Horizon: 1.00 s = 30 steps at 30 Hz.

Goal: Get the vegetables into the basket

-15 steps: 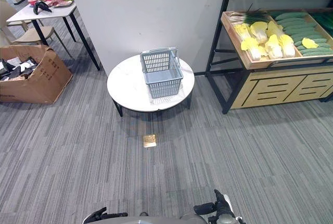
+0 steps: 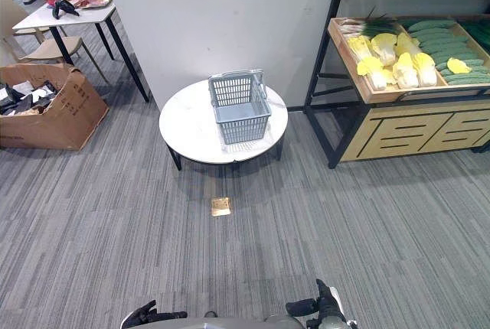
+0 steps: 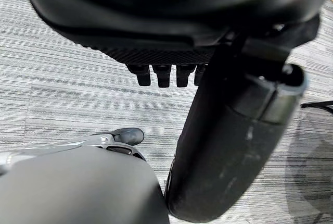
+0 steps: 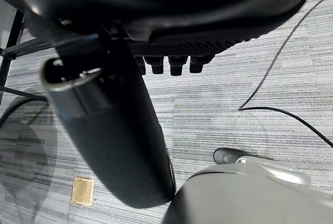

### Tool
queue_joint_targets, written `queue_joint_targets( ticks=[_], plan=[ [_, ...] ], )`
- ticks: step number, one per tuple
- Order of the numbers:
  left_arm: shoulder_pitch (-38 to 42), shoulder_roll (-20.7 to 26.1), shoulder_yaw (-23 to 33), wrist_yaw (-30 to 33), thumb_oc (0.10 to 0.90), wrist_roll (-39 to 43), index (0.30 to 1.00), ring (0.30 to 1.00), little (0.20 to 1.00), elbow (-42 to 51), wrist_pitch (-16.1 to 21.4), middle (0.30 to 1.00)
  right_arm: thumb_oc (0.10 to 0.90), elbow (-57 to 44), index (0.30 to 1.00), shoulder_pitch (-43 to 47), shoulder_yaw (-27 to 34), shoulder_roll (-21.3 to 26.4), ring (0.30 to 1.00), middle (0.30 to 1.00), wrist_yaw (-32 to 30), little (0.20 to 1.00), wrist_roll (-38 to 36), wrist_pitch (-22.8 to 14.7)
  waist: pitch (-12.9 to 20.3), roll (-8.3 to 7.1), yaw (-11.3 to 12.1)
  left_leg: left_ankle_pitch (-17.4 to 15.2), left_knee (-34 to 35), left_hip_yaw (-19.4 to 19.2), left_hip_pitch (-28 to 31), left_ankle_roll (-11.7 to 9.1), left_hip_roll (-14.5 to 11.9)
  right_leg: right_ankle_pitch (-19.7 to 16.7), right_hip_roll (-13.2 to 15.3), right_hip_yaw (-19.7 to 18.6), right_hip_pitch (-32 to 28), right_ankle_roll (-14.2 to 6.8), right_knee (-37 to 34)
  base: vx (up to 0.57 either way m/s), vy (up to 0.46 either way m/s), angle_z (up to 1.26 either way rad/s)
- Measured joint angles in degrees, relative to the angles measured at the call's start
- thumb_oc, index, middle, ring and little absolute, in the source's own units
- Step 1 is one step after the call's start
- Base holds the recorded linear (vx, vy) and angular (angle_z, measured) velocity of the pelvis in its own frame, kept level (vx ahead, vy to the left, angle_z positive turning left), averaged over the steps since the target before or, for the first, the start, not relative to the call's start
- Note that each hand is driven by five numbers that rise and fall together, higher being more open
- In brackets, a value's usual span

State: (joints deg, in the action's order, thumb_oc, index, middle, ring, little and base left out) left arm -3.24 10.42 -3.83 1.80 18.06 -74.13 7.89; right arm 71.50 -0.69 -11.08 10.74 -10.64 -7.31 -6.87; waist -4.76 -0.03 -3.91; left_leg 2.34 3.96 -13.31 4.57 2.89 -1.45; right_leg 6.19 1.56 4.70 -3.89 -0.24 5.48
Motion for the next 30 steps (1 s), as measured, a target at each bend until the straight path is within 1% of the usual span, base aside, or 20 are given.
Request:
queue_joint_targets(
  ticks=[3,7,12,16,18,19,21,22,23,24,25,26,27,28,29,30],
  plan=[
    [0.0,0.0,0.0,0.0,0.9,0.0,1.0,1.0,1.0,0.0,0.0,1.0,0.9,0.1,1.0,-0.1,1.7,-0.3,1.0,1.0,0.7,1.0,-0.6,0.0,0.0,0.05,0.0,0.0,0.0,-0.1,0.0,0.0,0.0,0.0,0.0,-0.1,0.0,0.0,0.0,0.0,0.0,0.0],
    [0.0,0.0,0.0,0.1,0.9,0.0,1.0,1.0,1.0,0.0,0.0,1.0,0.9,0.1,1.0,-0.2,1.7,-0.2,1.0,1.0,0.7,1.0,-1.7,0.0,0.1,0.18,-0.1,0.0,0.0,-0.1,0.0,0.0,0.0,0.0,0.0,-0.1,0.0,0.0,0.0,0.0,0.0,0.0],
    [0.0,-0.4,-0.1,1.1,0.9,-0.2,1.0,1.0,1.0,0.0,0.0,1.0,0.9,0.0,1.0,0.0,1.7,0.1,1.0,1.0,0.6,1.0,-1.7,0.0,0.3,0.96,-0.1,-0.1,0.1,-0.1,-0.4,-0.3,-0.2,0.1,-0.2,-0.1,0.5,0.1,0.0,0.02,-0.028,0.0],
    [0.1,-0.5,-0.1,1.7,0.9,-0.2,1.0,1.0,1.0,0.0,0.1,1.0,0.9,0.0,1.0,0.0,1.7,0.3,1.0,1.0,0.4,1.0,-1.7,0.0,0.2,1.1,-0.1,0.1,0.0,-0.1,-0.8,-0.5,-0.4,0.0,-0.4,-0.1,0.8,0.2,-0.1,0.0,-0.046,0.0],
    [0.7,-0.6,-0.1,2.1,0.9,-0.1,1.0,1.0,1.0,0.0,0.1,1.0,0.9,-0.1,1.0,0.3,1.6,0.4,1.0,1.0,0.2,1.0,-1.7,0.0,-0.2,1.2,-0.1,0.1,-0.2,0.0,-1.5,-0.6,-0.6,0.0,-0.6,0.1,1.5,0.3,0.2,-0.04,-0.065,0.02],
    [2.0,-0.6,-0.2,2.2,0.9,-0.1,1.0,1.0,1.0,0.2,0.1,1.0,0.9,-0.1,1.0,1.2,1.4,0.6,1.0,1.0,0.2,1.0,-1.7,-0.1,-1.5,1.22,-0.1,0.4,-0.5,0.0,-2.3,-0.8,-0.7,0.1,-0.6,0.1,2.8,0.5,1.3,-0.06,-0.129,0.0],
    [3.2,-0.6,-0.3,2.3,0.9,-0.1,1.0,1.0,1.0,0.3,0.1,1.0,0.9,-0.1,1.0,2.1,1.5,0.6,1.0,1.0,0.2,1.0,-1.6,-0.1,-2.6,1.22,-0.1,0.5,-1.1,0.0,-3.3,-0.9,-0.9,0.3,-0.7,0.0,3.9,0.7,2.2,-0.05,-0.163,0.0],
    [4.3,-0.5,-0.4,2.7,0.9,0.0,1.0,1.0,1.0,0.4,0.1,1.0,0.9,-0.1,1.0,2.6,1.5,0.7,1.0,1.0,0.2,1.0,-1.7,-0.2,-3.5,1.26,-0.1,0.1,-3.1,0.2,-4.9,-2.1,-1.5,1.2,-1.4,0.1,5.6,1.1,4.6,-0.02,-0.158,0.04],
    [5.7,0.0,-0.3,3.4,0.9,0.0,1.0,1.0,1.0,1.7,0.3,1.0,0.9,-0.3,1.0,4.2,1.5,0.4,1.0,1.0,0.1,1.0,-1.6,-0.3,-5.3,0.32,0.2,0.0,-7.3,0.7,-8.4,-3.6,-1.9,3.0,-1.4,0.5,8.4,2.2,7.1,-0.02,-0.204,0.09],
    [6.5,0.1,0.1,3.3,0.9,0.0,1.0,1.0,1.0,2.3,0.5,1.0,0.9,-0.2,1.0,4.8,1.7,0.2,1.0,1.0,0.1,1.0,-1.6,-0.2,-6.1,-0.53,0.3,0.6,-8.8,1.5,-9.5,-4.5,-1.7,1.9,-0.3,0.7,8.6,3.5,6.6,-0.01,-0.145,0.12],
    [7.0,0.0,0.0,3.3,0.9,0.1,1.0,1.0,1.0,2.6,0.6,1.0,0.9,-0.1,1.0,5.0,1.8,0.3,1.0,1.0,0.0,1.0,-1.7,-0.3,-6.6,-1.06,0.4,2.0,-10.7,2.3,-10.9,-5.4,-1.4,1.6,0.1,0.8,8.8,4.0,6.7,0.03,-0.098,0.13],
    [7.7,-0.2,0.0,3.2,0.9,0.1,1.0,1.0,1.0,2.9,0.9,1.0,0.9,-0.1,1.0,5.4,1.8,0.5,1.0,1.0,0.0,1.0,-1.7,-0.3,-7.4,-1.92,0.5,3.1,-14.4,3.1,-13.3,-6.4,-1.2,1.4,0.7,0.9,9.4,4.4,7.1,0.04,-0.051,0.11],
    [8.4,-0.6,0.0,3.2,0.9,0.5,1.0,1.0,1.0,3.7,0.9,1.0,0.9,0.1,1.0,6.0,1.8,0.8,1.0,1.0,-0.1,1.0,-1.6,-0.3,-8.4,-2.48,0.5,3.5,-19.2,3.9,-15.7,-6.6,-1.2,1.1,1.2,0.8,9.0,4.6,6.7,0.17,0.089,0.11],
    [8.7,-1.0,0.0,3.1,0.9,1.8,1.0,1.0,1.0,5.1,0.9,1.0,0.9,0.6,1.0,6.2,1.7,1.3,1.0,1.0,-0.5,1.0,-1.6,-0.3,-9.9,-2.54,0.2,2.5,-26.2,5.4,-18.2,-6.6,-2.3,-0.5,1.0,1.5,7.5,4.2,5.1,0.15,0.1,0.14],
    [8.5,-1.2,-0.1,3.1,0.9,2.0,1.0,1.0,1.0,5.7,1.0,1.0,0.9,0.9,1.0,6.2,1.8,1.4,1.0,1.0,-0.8,1.0,-1.7,-0.3,-10.1,-2.6,0.0,2.3,-25.0,5.5,-18.8,-7.0,-3.1,0.2,0.6,1.2,6.6,3.0,4.0,0.22,0.145,0.14],
    [8.6,-1.7,-0.7,3.1,0.9,2.1,1.0,1.0,1.0,6.3,1.1,1.0,0.9,1.3,1.0,5.8,2.1,1.9,1.0,1.0,-1.2,1.0,-1.8,-0.4,-9.9,-2.43,0.0,2.4,-18.7,5.6,-18.3,-7.2,-3.6,-0.1,0.5,1.2,6.4,2.5,2.4,0.07,0.049,0.04]
  ],
)
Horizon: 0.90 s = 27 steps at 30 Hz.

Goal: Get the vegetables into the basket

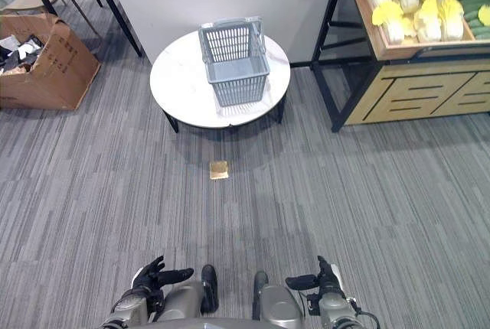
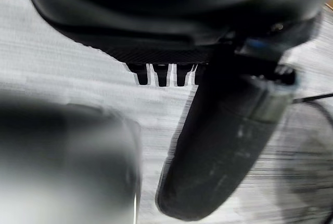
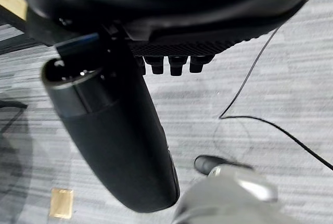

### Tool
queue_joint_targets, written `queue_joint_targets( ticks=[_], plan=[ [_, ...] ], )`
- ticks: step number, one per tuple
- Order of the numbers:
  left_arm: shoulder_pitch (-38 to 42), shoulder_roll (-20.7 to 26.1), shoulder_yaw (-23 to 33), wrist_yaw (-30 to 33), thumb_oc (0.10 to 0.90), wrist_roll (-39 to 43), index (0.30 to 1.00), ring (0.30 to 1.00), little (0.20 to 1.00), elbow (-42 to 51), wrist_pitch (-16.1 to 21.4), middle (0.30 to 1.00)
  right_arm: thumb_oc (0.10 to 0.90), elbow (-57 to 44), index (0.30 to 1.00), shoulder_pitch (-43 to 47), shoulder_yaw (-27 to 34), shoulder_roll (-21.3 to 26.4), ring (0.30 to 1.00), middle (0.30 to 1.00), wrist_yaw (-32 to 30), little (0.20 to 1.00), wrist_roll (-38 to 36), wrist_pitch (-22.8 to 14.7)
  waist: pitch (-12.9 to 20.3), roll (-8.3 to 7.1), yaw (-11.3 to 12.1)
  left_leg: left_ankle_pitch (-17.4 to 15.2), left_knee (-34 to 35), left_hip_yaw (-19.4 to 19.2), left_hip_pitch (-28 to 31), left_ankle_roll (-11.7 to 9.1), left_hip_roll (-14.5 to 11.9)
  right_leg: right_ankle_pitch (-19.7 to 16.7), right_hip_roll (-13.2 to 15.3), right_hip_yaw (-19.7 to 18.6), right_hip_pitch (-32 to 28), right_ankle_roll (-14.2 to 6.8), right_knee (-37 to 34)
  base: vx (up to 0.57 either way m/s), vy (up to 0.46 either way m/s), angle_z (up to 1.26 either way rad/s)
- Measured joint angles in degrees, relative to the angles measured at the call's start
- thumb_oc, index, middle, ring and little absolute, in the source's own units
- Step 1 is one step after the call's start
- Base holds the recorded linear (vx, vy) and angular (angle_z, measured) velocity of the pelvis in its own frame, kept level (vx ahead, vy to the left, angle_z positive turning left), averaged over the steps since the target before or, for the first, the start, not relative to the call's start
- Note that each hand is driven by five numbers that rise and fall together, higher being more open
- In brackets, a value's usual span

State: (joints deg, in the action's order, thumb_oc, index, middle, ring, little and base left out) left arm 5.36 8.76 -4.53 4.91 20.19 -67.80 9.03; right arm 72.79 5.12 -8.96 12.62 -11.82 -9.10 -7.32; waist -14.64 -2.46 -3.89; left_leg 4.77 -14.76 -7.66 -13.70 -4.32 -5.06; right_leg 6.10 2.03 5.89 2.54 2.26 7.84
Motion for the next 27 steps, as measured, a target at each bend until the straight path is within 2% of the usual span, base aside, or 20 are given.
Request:
queue_joint_targets(
  ticks=[2,3,4,5,7,9,10,11,13,14,15,17,18,21,22,23,25,27],
  plan=[
    [0.4,-0.5,-0.5,-0.2,0.9,0.0,1.0,1.0,1.0,0.6,0.2,1.0,0.9,0.0,1.0,-0.1,0.2,0.9,1.0,1.0,-0.3,1.0,-0.1,0.4,-0.7,0.85,0.0,0.9,6.5,0.5,0.5,0.3,-1.1,-1.4,-0.2,-0.3,-0.2,0.0,-1.5,0.19,0.163,-0.16],
    [0.0,-0.7,-0.7,0.0,0.9,0.0,1.0,1.0,1.0,0.5,0.2,1.0,0.9,0.0,1.0,-0.6,-0.3,1.5,1.0,1.0,-0.4,1.0,0.0,0.4,-0.9,1.64,0.0,1.5,11.1,1.7,1.5,-0.3,-2.2,-2.8,-1.2,-1.5,-1.2,-0.5,-3.4,0.32,0.282,-0.22],
    [-0.2,-0.9,-1.5,0.0,0.9,0.0,1.0,1.0,1.0,0.6,0.2,1.0,0.9,0.1,1.0,-1.2,-0.6,1.7,1.0,1.0,-0.7,1.0,0.0,0.3,-0.9,1.76,0.1,1.2,14.7,2.8,1.6,-0.8,-2.0,-3.7,-1.6,-2.1,-1.9,-0.8,-5.2,0.32,0.307,-0.28],
    [0.0,-0.9,-2.2,-0.1,0.9,0.0,1.0,1.0,1.0,0.4,0.4,1.0,0.9,0.1,1.0,-1.1,-0.4,2.5,1.0,1.0,-0.7,1.0,0.0,0.5,-1.1,2.51,0.4,1.6,17.2,3.5,1.7,-0.7,-1.8,-4.0,-1.6,-2.5,-2.2,-0.8,-6.2,0.27,0.336,-0.42],
    [0.7,-1.0,-1.5,0.2,0.9,0.1,1.0,1.0,1.0,0.2,0.2,1.0,0.9,1.0,1.0,-0.4,-0.5,2.7,1.0,1.0,-0.6,1.0,0.2,0.6,-2.0,2.9,1.1,1.8,15.7,4.6,1.6,0.1,-1.3,-5.0,-2.1,-4.6,-3.7,-0.7,-8.0,0.17,0.255,-0.66],
    [-0.8,-1.4,-0.8,0.1,0.9,0.1,1.0,1.0,1.0,-0.3,0.1,1.0,0.9,-0.6,1.0,-1.2,-0.5,2.8,1.0,1.0,-0.7,1.0,0.3,0.1,-1.8,3.24,0.8,2.6,15.4,2.7,3.9,1.5,-0.6,-5.0,-1.9,-6.5,-5.8,-1.1,-9.0,0.11,0.22,-0.67],
    [-0.9,-1.8,-0.8,0.1,0.9,0.1,1.0,1.0,1.0,-0.1,0.1,1.0,0.9,-1.4,1.0,-1.4,-0.4,3.0,1.0,1.0,-0.8,1.0,0.2,-0.1,-1.2,4.48,0.6,2.8,15.1,2.1,4.4,1.8,-0.7,-4.2,-1.9,-7.2,-6.0,-1.6,-8.8,0.17,0.345,-0.43],
    [-0.6,-1.8,-1.0,0.1,0.9,0.0,1.0,1.0,1.0,0.2,0.1,1.0,0.9,-1.4,1.0,-1.4,-0.5,2.5,1.0,1.0,-0.8,1.0,0.3,0.0,-1.3,3.82,0.4,2.6,16.6,1.3,5.8,4.2,0.5,-2.7,-0.7,-8.1,-5.1,-2.8,-6.6,0.12,0.249,-0.31],
    [-0.5,-1.2,-1.0,0.0,0.9,0.0,1.0,1.0,1.0,1.0,0.2,1.0,0.9,-1.6,1.0,-0.9,-0.4,1.2,1.0,1.0,-0.8,1.0,0.3,0.1,-1.3,2.3,1.3,2.1,17.6,-1.2,6.7,6.3,2.3,-1.1,1.5,-9.4,-3.5,-4.1,-4.0,0.08,0.191,-0.39],
    [-0.3,-1.0,-1.0,0.1,0.9,0.0,1.0,1.0,1.0,1.1,0.1,1.0,0.9,-2.1,1.0,-1.0,-0.5,0.5,1.0,1.0,-0.7,1.0,0.3,0.1,-1.2,2.02,1.3,1.9,17.7,-1.6,7.0,6.5,3.3,-0.8,2.5,-8.8,-2.9,-4.2,-2.9,0.1,0.226,-0.26],
    [0.1,-0.8,-1.0,0.1,0.9,0.0,1.0,1.0,1.0,1.2,0.1,1.0,0.9,-2.5,1.0,-0.8,-0.5,-0.3,1.0,1.0,-0.7,1.0,0.3,0.0,-1.2,1.91,1.4,0.9,17.9,-1.9,7.6,7.7,4.5,-0.6,3.5,-8.7,-2.7,-4.6,-1.4,0.12,0.226,-0.09],
    [0.2,-0.6,-0.9,0.1,0.9,0.0,1.0,1.0,1.0,1.4,0.2,1.0,0.9,-2.7,1.0,-0.4,-0.4,-0.9,1.0,1.0,-0.7,1.0,0.3,0.1,-1.3,1.89,1.5,0.6,18.4,-2.5,8.7,8.3,5.2,0.0,4.2,-8.4,-2.1,-5.1,0.9,0.11,0.235,-0.16],
    [0.1,-0.1,-0.5,0.2,0.9,0.0,1.0,1.0,1.0,1.4,0.1,1.0,0.9,-2.9,1.0,0.5,-0.5,-1.8,1.0,1.0,-0.6,1.0,0.3,-0.1,-1.3,1.99,1.6,-0.6,18.8,-3.4,10.1,9.4,5.5,0.5,4.8,-6.5,-0.3,-5.4,6.1,0.11,0.258,-0.25],
    [0.0,0.4,-0.4,0.2,0.9,0.0,1.0,1.0,1.0,1.3,0.1,1.0,0.9,-4.0,1.0,1.4,-0.5,-1.9,1.0,1.0,-0.7,1.0,0.3,-0.4,-1.3,1.92,1.7,-3.1,18.4,-3.9,11.4,10.8,6.3,0.3,6.0,-4.1,2.4,-5.5,13.7,0.15,0.22,-0.19],
    [-0.3,0.4,-0.6,0.1,0.9,0.0,1.0,1.0,1.0,1.1,0.0,1.0,0.9,-4.6,1.0,1.7,-0.6,-1.9,1.0,1.0,-0.7,1.0,0.4,-0.3,-1.3,1.99,1.9,-3.7,19.4,-4.3,13.3,11.9,6.6,-0.4,7.9,0.5,6.3,-5.4,23.1,0.22,0.132,-0.2],
    [-0.4,0.3,-0.6,0.1,0.9,0.0,1.0,1.0,1.0,1.1,-0.2,1.0,0.9,-5.5,1.0,1.4,-0.4,-1.9,1.0,1.0,-0.5,1.0,0.3,-0.3,-1.4,2.04,1.7,-4.2,19.9,-4.3,14.4,12.6,6.7,1.0,9.0,2.1,8.3,-5.4,26.8,0.23,0.068,-0.18],
    [-1.5,0.3,-0.5,0.2,0.9,0.0,1.0,1.0,1.0,1.2,-0.2,1.0,0.9,-7.6,1.0,0.9,-0.6,-1.5,1.0,1.0,-0.7,1.0,0.5,-0.6,-1.0,2.03,1.3,-5.1,19.8,-4.5,15.4,12.5,6.7,2.3,10.4,4.4,10.2,-5.5,24.3,0.25,-0.017,-0.1],
    [-1.7,0.3,-0.4,0.2,0.9,0.0,1.0,1.0,1.0,0.9,-0.6,1.0,0.9,-8.3,1.0,0.9,-0.4,-1.6,1.0,1.0,-0.6,1.0,0.3,-0.7,-1.0,1.9,1.1,-5.7,19.8,-4.6,16.1,11.6,6.5,0.5,11.2,6.6,11.8,-7.0,12.0,0.36,-0.073,-0.01]
  ],
)
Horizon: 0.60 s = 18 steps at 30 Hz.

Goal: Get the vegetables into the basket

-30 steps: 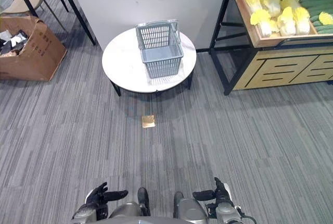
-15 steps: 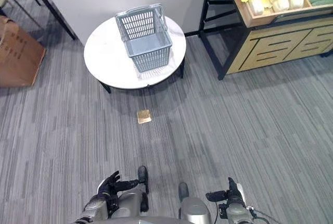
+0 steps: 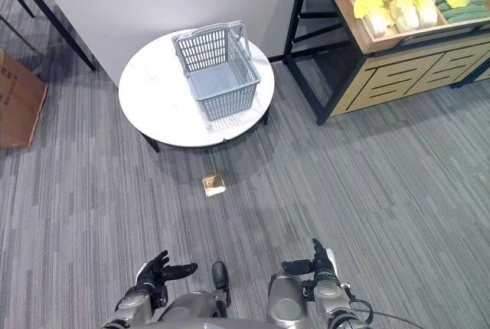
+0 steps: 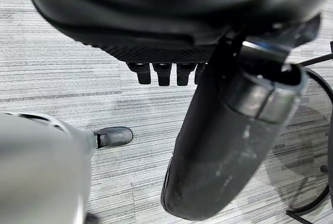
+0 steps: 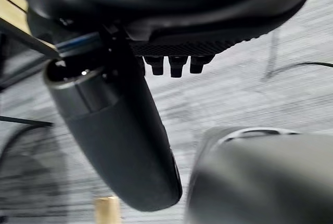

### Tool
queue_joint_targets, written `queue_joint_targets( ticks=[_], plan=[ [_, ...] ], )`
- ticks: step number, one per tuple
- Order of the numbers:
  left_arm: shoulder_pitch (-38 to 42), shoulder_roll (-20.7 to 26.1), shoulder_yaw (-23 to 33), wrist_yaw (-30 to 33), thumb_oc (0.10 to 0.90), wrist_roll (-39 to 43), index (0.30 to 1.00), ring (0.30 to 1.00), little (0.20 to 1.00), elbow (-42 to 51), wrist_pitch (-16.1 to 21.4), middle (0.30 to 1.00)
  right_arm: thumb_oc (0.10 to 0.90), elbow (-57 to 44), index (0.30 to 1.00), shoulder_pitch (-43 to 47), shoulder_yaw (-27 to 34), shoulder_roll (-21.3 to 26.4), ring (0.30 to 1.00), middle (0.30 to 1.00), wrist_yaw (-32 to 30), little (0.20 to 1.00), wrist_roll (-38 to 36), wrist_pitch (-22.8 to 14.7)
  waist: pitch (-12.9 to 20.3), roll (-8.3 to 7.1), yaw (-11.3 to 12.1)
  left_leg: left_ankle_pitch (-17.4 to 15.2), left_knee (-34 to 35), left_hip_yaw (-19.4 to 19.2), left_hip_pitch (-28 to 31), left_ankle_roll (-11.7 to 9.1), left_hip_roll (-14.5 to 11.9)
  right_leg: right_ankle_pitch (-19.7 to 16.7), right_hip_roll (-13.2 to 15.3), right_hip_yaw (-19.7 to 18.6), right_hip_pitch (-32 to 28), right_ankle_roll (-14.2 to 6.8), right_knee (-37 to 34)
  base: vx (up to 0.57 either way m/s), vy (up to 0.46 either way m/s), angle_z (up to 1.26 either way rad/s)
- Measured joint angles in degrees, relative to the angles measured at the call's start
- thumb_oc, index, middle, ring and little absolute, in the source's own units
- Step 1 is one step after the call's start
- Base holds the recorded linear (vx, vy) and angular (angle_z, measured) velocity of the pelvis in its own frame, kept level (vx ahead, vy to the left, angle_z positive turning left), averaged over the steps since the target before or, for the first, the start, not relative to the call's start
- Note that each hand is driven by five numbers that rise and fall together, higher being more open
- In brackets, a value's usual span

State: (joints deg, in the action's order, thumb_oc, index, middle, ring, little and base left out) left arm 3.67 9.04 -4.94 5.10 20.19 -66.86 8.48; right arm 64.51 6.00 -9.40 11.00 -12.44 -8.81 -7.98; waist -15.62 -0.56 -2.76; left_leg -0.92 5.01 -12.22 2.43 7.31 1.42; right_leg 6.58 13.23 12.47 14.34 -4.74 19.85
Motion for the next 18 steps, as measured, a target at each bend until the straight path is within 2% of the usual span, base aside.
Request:
queue_joint_targets(
  ticks=[3,4,7,8,9,10,11,13,14,15,16,17,18],
  plan=[
    [-0.3,-0.5,0.2,0.1,0.9,0.0,1.0,1.0,1.0,-1.5,-0.1,1.0,0.9,0.2,1.0,0.3,-0.1,-0.1,1.0,1.0,0.0,1.0,0.1,0.0,0.2,-0.37,-1.0,-2.0,0.0,0.6,2.8,-0.8,0.0,-6.8,-0.1,0.3,0.7,-2.5,-14.6,0.31,-0.052,0.12],
    [-0.7,-1.1,0.1,0.0,0.9,0.0,1.0,1.0,1.0,-1.4,-0.2,1.0,0.9,0.1,1.0,0.2,-0.1,-0.1,1.0,1.0,0.0,1.0,0.0,0.0,0.2,-0.64,-1.7,-2.8,0.0,1.2,4.7,-0.4,0.0,-9.8,0.0,0.7,1.3,-2.5,-18.9,0.36,-0.071,0.25],
    [-1.8,-1.1,0.1,-0.1,0.9,-0.1,1.0,1.0,1.0,-1.2,-0.2,1.0,0.9,0.1,1.0,-0.1,-0.1,-0.5,1.0,1.0,0.0,1.0,0.0,-0.1,0.9,-1.42,-3.0,-5.1,-0.1,3.3,8.0,-2.5,-0.4,-12.7,-0.3,-0.6,1.5,-2.0,-21.0,0.27,-0.095,0.43],
    [-2.6,-0.7,0.0,-0.1,0.9,-0.1,1.0,1.0,1.0,-1.2,-0.1,1.0,0.9,0.3,1.0,-0.6,-0.1,-0.9,1.0,1.0,0.0,1.0,0.0,-0.1,1.8,-2.1,-3.1,-6.3,-0.2,4.6,9.2,-4.2,-0.7,-12.7,-0.4,-1.6,0.5,-2.3,-20.8,0.38,-0.218,0.63],
    [-2.7,-1.1,0.0,-0.1,0.9,-0.1,1.0,1.0,1.0,-1.3,-0.1,1.0,0.9,0.6,1.0,-1.1,0.0,-0.7,1.0,1.0,0.0,1.0,0.0,-0.1,2.1,-1.5,-3.2,-7.3,-0.3,5.6,10.5,-5.5,-2.0,-16.9,-1.3,-1.7,-0.2,-1.4,-19.5,0.38,-0.28,0.78],
    [-2.3,-2.3,0.4,-0.1,0.9,-0.1,1.0,1.0,1.0,-2.5,0.1,1.0,0.9,1.5,1.0,-0.7,-0.2,0.6,1.0,1.0,0.2,1.0,0.1,0.2,2.9,0.46,-2.9,-8.1,-3.4,6.7,10.6,-7.9,-6.0,-16.5,-4.5,-0.8,-1.3,0.3,-16.4,0.25,-0.215,0.61],
    [-2.3,-2.4,0.5,-0.1,0.9,-0.1,1.0,1.0,1.0,-2.5,0.1,1.0,0.9,2.0,1.0,-0.7,-0.5,0.8,1.0,1.0,0.3,1.0,0.2,0.5,3.3,0.97,-2.5,-7.2,-6.3,6.8,10.3,-9.1,-7.5,-15.5,-5.7,0.0,-2.5,2.0,-15.7,0.24,-0.208,0.42],
    [-2.7,-2.6,0.6,-0.2,0.9,-0.1,1.0,1.0,1.0,-2.2,0.3,1.0,0.9,1.7,1.0,-0.4,-1.1,1.8,1.0,1.0,0.3,1.0,1.1,0.0,4.0,1.08,-1.7,-5.3,-9.6,6.9,9.6,-9.8,-9.7,-13.6,-7.5,1.0,-3.7,4.2,-14.5,0.19,-0.17,0.1],
    [-2.1,-3.0,0.6,-0.2,0.9,-0.1,1.0,1.0,1.0,-2.0,0.6,1.0,0.9,0.7,1.0,-0.1,-1.1,2.6,1.0,1.0,0.3,1.0,1.5,-0.3,4.1,1.13,-1.7,-4.2,-12.0,7.3,8.4,-10.8,-10.8,-12.4,-8.0,2.1,-3.6,5.7,-12.9,0.22,-0.217,0.13],
    [-1.9,-3.3,0.5,-0.2,0.9,0.0,1.0,1.0,1.0,-1.6,0.6,1.0,0.9,0.4,1.0,0.3,-1.0,3.4,1.0,1.0,0.3,1.0,1.7,-0.5,4.1,1.21,-1.8,-2.6,-13.2,7.5,7.6,-11.7,-11.0,-10.8,-8.4,2.5,-3.5,5.7,-12.1,0.22,-0.217,0.25],
    [-1.9,-3.5,0.5,-0.2,0.9,0.0,1.0,1.0,1.0,-0.9,0.6,1.0,0.9,0.3,1.0,0.5,-1.0,3.7,1.0,1.0,0.3,1.0,1.7,-0.4,3.9,0.94,-2.3,-2.6,-15.6,8.3,6.2,-12.8,-11.4,-10.3,-7.9,3.1,-3.5,5.7,-11.2,0.15,-0.212,0.24],
    [-1.8,-3.6,0.5,-0.6,0.9,0.1,1.0,1.0,1.0,-0.3,0.7,1.0,0.9,0.4,1.0,0.4,-1.0,4.0,1.0,1.0,0.2,1.0,1.7,-0.4,3.9,0.93,-2.5,-1.4,-19.8,9.7,4.4,-13.8,-11.9,-8.4,-8.6,3.5,-3.8,6.9,-9.7,0.16,-0.251,0.24],
    [-1.5,-3.6,0.6,-0.7,0.9,0.1,1.0,1.0,1.0,-0.3,0.7,1.0,0.9,0.2,1.0,0.3,-1.0,4.0,1.0,1.0,0.3,1.0,1.7,-0.3,3.9,0.96,-2.5,-0.9,-23.0,11.5,2.7,-14.7,-12.4,-7.2,-8.9,3.5,-3.8,6.9,-8.7,0.23,-0.338,0.15]
  ],
)
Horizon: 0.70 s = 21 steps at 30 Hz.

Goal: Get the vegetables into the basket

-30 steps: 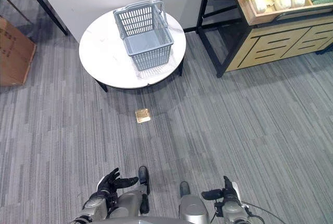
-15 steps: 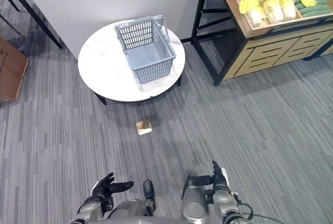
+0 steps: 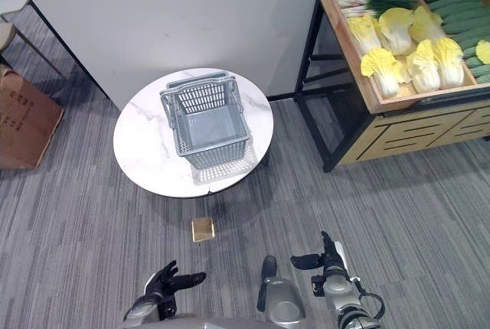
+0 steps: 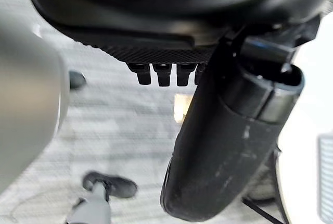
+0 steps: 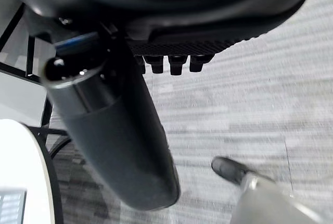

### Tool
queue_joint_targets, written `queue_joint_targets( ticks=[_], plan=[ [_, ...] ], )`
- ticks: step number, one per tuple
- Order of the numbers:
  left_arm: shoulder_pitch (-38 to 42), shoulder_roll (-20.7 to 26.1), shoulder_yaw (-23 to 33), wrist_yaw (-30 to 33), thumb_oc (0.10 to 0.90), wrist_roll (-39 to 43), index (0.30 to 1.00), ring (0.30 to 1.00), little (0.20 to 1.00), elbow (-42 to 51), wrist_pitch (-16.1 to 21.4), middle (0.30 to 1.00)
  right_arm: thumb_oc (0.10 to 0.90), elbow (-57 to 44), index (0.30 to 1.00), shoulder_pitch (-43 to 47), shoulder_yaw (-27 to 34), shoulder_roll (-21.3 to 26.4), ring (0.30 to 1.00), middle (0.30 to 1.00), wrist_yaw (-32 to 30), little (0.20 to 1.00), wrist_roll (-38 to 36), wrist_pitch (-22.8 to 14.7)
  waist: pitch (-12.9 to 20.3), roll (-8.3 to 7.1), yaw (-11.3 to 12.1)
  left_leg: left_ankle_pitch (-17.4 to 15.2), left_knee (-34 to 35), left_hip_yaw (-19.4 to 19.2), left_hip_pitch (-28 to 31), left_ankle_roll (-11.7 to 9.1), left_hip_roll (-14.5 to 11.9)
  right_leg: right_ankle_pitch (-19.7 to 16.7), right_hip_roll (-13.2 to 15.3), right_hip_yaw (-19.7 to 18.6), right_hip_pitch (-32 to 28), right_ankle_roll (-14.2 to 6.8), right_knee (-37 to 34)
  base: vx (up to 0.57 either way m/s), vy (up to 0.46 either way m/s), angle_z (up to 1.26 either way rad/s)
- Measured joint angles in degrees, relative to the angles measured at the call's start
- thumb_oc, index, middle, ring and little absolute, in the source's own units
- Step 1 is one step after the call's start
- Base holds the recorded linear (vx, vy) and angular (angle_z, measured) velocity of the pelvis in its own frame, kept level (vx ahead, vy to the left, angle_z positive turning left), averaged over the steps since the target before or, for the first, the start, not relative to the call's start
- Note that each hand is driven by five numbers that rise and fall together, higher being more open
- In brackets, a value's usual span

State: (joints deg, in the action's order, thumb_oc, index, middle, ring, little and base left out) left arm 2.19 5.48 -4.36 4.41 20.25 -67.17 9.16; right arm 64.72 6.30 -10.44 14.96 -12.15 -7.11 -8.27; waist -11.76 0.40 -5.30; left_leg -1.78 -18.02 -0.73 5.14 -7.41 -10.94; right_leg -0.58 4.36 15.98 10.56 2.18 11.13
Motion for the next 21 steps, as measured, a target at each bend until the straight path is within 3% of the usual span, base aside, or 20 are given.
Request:
queue_joint_targets(
  ticks=[2,5,6,7,8,9,11,12,14,16,17,18,19,20,21],
  plan=[
    [1.4,0.2,0.2,0.2,0.9,0.1,1.0,1.0,1.0,-0.1,-0.1,1.0,0.9,0.4,1.0,-0.7,0.0,-0.2,1.0,1.0,0.2,1.0,0.0,0.1,-0.6,-0.41,0.1,2.6,-9.8,2.5,-5.3,-1.7,-0.4,1.2,0.0,0.7,-1.0,1.4,-0.1,0.2,-0.227,0.16],
    [2.6,0.7,0.6,0.3,0.9,0.3,1.0,1.0,1.0,0.0,-0.2,1.0,0.9,1.5,1.0,-0.8,0.0,-0.4,1.0,1.0,0.3,1.0,0.0,0.5,-2.5,-2.48,0.2,7.8,-17.2,0.3,-8.9,-1.6,-0.3,3.0,0.9,1.3,-4.3,3.5,-0.9,0.18,-0.058,0.2],
    [3.1,0.8,0.5,0.3,0.9,0.5,1.0,1.0,1.0,1.2,0.1,1.0,0.9,1.9,1.0,-1.3,0.2,-0.4,1.0,1.0,0.0,1.0,0.0,0.6,-3.4,-3.61,0.2,4.8,-17.0,-4.1,-11.2,-0.8,0.0,2.8,1.7,1.9,-6.4,3.1,-3.0,0.22,0.036,0.41],
    [3.2,0.8,0.5,0.2,0.9,0.5,1.0,1.0,1.0,2.1,0.1,1.0,0.9,2.0,1.0,-1.4,0.6,-0.4,1.0,1.0,-0.2,1.0,0.0,0.6,-3.8,-3.79,0.2,4.3,-16.2,-5.4,-13.1,-0.2,0.2,3.5,1.8,2.1,-7.0,3.7,-4.2,0.32,0.1,0.38],
    [3.5,0.8,0.4,0.1,0.9,0.6,1.0,1.0,1.0,3.1,0.2,1.0,0.9,2.4,1.0,-1.4,1.4,-0.5,1.0,1.0,-0.4,1.0,0.0,0.6,-4.2,-3.64,0.3,3.0,-11.7,-7.8,-14.7,0.0,0.3,3.8,1.6,2.0,-7.8,2.6,-5.4,0.25,0.152,0.17],
    [3.5,0.8,0.3,0.1,0.9,0.7,1.0,1.0,1.0,3.8,0.3,1.0,0.9,2.6,1.0,-1.5,1.5,-0.6,1.0,1.0,-0.4,1.0,0.0,0.6,-4.6,-3.97,0.8,2.8,-4.9,-10.0,-15.8,0.4,0.5,3.6,1.3,2.1,-8.1,2.1,-6.4,0.19,0.126,0.02],
    [3.5,0.9,0.1,0.0,0.9,1.0,1.0,1.0,1.0,4.4,0.8,1.0,0.9,2.6,1.0,-1.4,1.0,-0.5,1.0,1.0,-0.5,1.0,0.0,0.7,-4.9,-2.85,1.8,4.4,10.7,-11.1,-16.1,0.9,0.1,2.6,-0.4,1.4,-9.3,0.1,-8.6,0.18,0.115,-0.29],
    [3.7,1.0,0.2,0.1,0.9,1.3,1.0,1.0,1.0,4.5,1.0,1.0,0.9,2.4,1.0,-1.4,1.0,-0.7,1.0,1.0,-0.5,1.0,0.0,0.7,-5.2,-1.98,2.0,5.7,16.4,-10.8,-16.4,0.7,-0.5,1.9,-1.5,1.3,-10.2,0.7,-9.6,0.26,0.162,-0.49],
    [4.2,0.9,0.2,0.2,0.9,1.2,1.0,1.0,1.0,4.0,1.0,1.0,0.9,2.3,1.0,-1.5,0.8,-0.6,1.0,1.0,-0.5,1.0,0.2,0.6,-5.9,-0.82,1.9,8.4,15.3,-9.3,-17.3,0.4,-1.5,2.1,-3.2,-0.9,-13.6,0.5,-10.3,0.29,0.276,-0.71],
    [4.2,0.9,0.2,0.2,0.9,1.2,1.0,1.0,1.0,4.0,0.9,1.0,0.9,2.1,1.0,-2.0,0.9,-0.2,1.0,1.0,-0.6,1.0,0.5,0.5,-5.9,-0.87,1.4,7.8,10.6,-9.6,-16.7,1.3,0.3,2.7,-2.3,-2.3,-14.6,-0.3,-10.1,0.17,0.268,-0.62],
    [3.9,0.5,0.1,0.1,0.9,1.2,1.0,1.0,1.0,3.6,0.7,1.0,0.9,1.1,1.0,-3.1,1.0,1.0,1.0,1.0,-1.0,1.0,0.5,0.5,-5.6,-0.3,0.5,8.0,12.1,-10.8,-13.6,3.1,3.0,3.4,-1.2,-3.8,-15.7,-2.0,-9.7,0.11,0.263,-0.46],
    [3.6,0.2,0.1,0.1,0.9,1.2,1.0,1.0,1.0,3.5,0.7,1.0,0.9,1.0,1.0,-3.9,1.1,1.7,1.0,1.0,-1.1,1.0,0.5,0.5,-5.0,0.73,0.0,8.7,12.6,-11.0,-12.2,5.1,3.7,3.8,-1.2,-4.3,-15.6,-2.8,-8.8,0.14,0.348,-0.2],
    [3.7,0.3,0.1,0.1,0.9,1.2,1.0,1.0,1.0,2.9,0.6,1.0,0.9,1.3,1.0,-4.6,1.4,1.7,1.0,1.0,-1.5,1.0,0.5,0.6,-4.9,0.99,-0.6,6.4,14.5,-12.1,-10.7,6.2,4.2,5.3,-0.6,-4.4,-15.3,-3.6,-6.9,0.07,0.16,0.04],
    [4.3,0.7,0.1,0.1,0.9,1.2,1.0,1.0,1.0,2.6,0.6,1.0,0.9,1.4,1.0,-4.7,1.6,1.2,1.0,1.0,-1.8,1.0,0.5,0.8,-5.2,0.21,-0.5,6.5,15.0,-12.3,-10.0,6.4,5.3,6.1,0.5,-4.6,-14.7,-3.9,-4.9,0.11,0.243,0.08],
    [4.3,1.4,0.0,0.1,0.9,1.2,1.0,1.0,1.0,2.4,0.6,1.0,0.9,1.6,1.0,-5.2,2.2,0.3,1.0,1.0,-1.8,1.0,0.5,0.8,-5.1,-0.16,-0.1,5.5,15.7,-12.8,-9.5,8.2,6.8,7.3,2.5,-6.0,-11.7,-3.3,1.1,0.11,0.285,0.12]
  ],
)
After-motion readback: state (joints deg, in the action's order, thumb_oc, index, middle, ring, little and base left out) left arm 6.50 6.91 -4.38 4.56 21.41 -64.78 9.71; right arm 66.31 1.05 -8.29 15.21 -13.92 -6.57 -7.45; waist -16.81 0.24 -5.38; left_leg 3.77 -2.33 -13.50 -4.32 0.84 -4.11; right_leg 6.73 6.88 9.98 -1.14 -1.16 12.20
